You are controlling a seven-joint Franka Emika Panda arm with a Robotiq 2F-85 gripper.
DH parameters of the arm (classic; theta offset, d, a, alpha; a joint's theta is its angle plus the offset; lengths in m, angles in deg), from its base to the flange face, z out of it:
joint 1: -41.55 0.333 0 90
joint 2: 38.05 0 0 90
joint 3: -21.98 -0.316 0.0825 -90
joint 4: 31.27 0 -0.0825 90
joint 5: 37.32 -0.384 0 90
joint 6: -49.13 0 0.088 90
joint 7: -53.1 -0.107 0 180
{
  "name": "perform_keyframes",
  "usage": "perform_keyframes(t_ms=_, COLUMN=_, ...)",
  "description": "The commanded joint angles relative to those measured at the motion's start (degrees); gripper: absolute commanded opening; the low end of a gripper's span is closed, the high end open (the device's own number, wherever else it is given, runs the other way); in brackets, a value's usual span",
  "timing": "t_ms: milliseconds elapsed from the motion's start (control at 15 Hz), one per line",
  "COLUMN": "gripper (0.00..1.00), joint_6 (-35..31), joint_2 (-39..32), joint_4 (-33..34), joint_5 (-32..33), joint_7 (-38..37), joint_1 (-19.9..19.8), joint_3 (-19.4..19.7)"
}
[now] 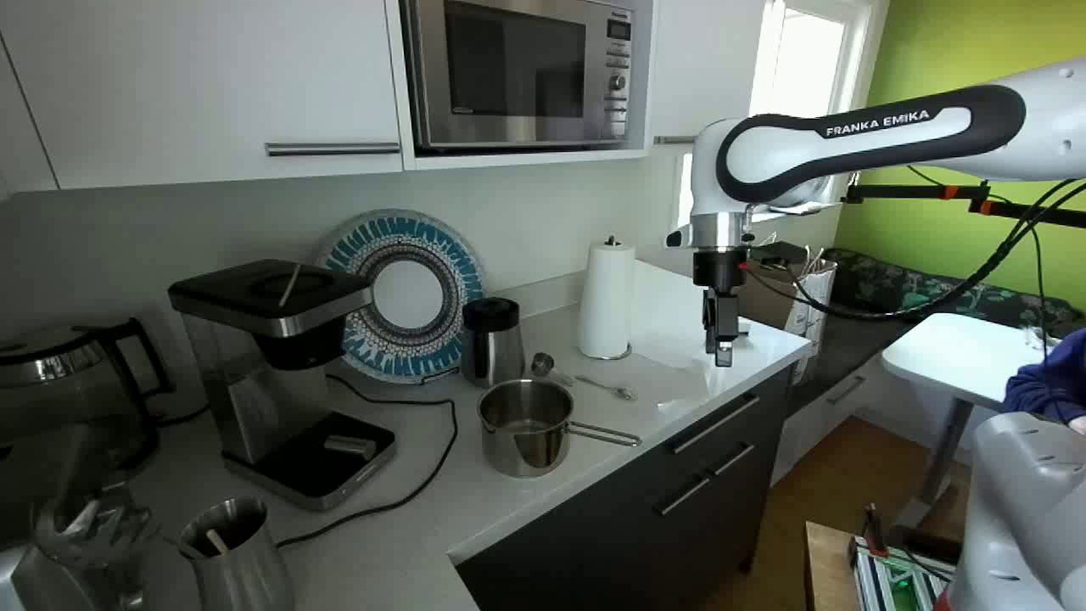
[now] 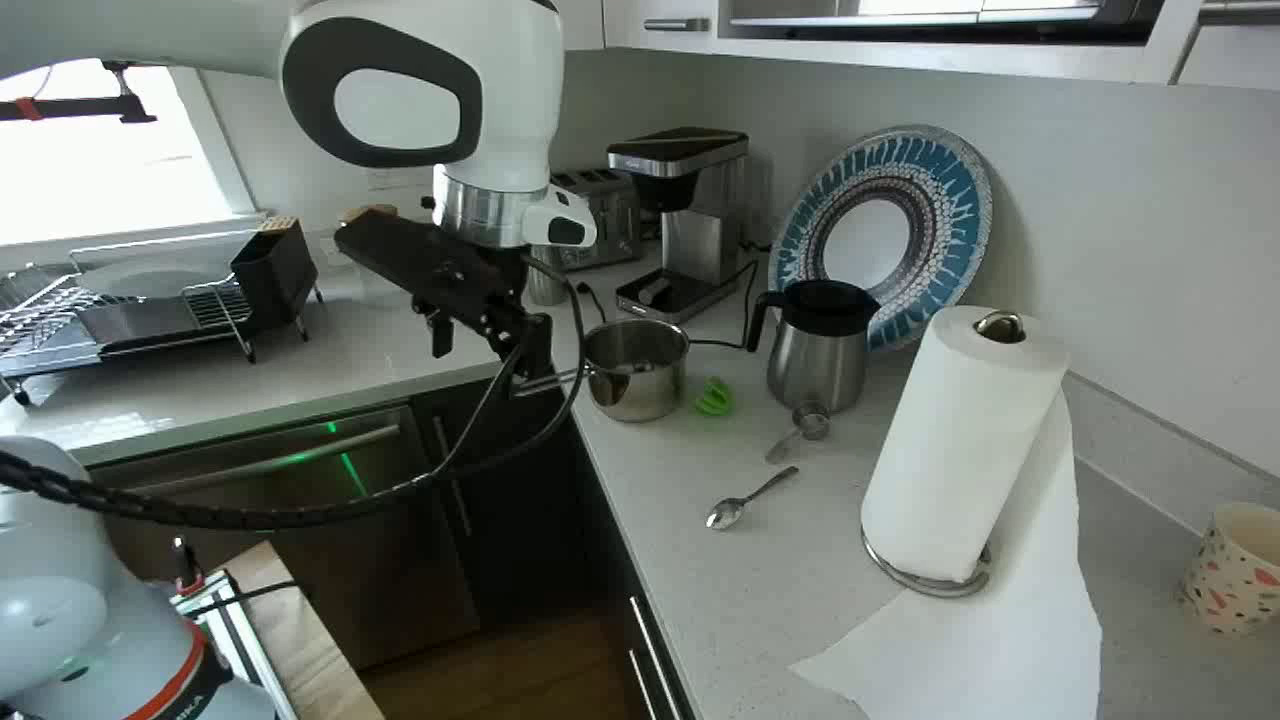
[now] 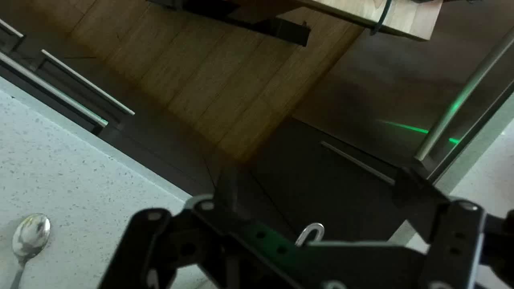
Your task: Pick up the green object behind the pot on the counter top and put it in the pot
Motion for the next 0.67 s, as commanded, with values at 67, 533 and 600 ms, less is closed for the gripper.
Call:
perform_keyframes(t_ms=67, gripper=1.0, joint_6=-3.2, joint_2=-0.8, joint_4=0.1, joint_5=-1.8, joint_7=-1.5, joint_1=-2.8, joint_3=-1.0)
perform_keyframes(t_ms=533, gripper=1.0, joint_6=-21.2, joint_2=-11.6, joint_4=5.7, joint_5=-11.3, joint_7=-1.7, joint_1=-4.7, joint_3=2.7)
perform_keyframes(t_ms=600, gripper=1.0, joint_6=-22.8, joint_2=-14.2, joint_4=7.0, joint_5=-12.0, joint_7=-1.3, joint_1=-4.8, joint_3=2.7)
